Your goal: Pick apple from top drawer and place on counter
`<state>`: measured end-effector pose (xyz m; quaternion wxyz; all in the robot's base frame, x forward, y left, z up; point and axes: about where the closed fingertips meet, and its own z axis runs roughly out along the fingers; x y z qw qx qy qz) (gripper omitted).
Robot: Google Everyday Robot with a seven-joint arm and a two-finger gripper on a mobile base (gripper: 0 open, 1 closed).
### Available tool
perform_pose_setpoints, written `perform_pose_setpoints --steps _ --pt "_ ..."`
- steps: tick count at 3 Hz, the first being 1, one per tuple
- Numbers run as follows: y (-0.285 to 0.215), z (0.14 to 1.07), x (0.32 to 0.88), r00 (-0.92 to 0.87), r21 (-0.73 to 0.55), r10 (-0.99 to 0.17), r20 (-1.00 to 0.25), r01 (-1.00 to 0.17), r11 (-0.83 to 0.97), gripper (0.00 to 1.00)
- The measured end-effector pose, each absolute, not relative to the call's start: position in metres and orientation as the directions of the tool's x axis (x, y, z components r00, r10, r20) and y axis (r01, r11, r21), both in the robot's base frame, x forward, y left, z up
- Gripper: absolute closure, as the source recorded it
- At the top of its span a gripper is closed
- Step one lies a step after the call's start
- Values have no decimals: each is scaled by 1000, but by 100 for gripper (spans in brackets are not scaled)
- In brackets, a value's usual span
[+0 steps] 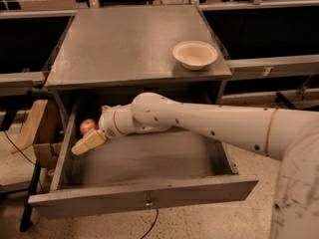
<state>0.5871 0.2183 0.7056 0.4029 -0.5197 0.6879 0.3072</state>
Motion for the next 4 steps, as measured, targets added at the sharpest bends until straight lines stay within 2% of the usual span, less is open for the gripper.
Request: perform_pose_setpoints --steps 2,4 --pt "251 664 641 -168 -36 -520 -838 -932 360 0" --pt "255 628 664 -191 -59 -592 -783 -925 376 29"
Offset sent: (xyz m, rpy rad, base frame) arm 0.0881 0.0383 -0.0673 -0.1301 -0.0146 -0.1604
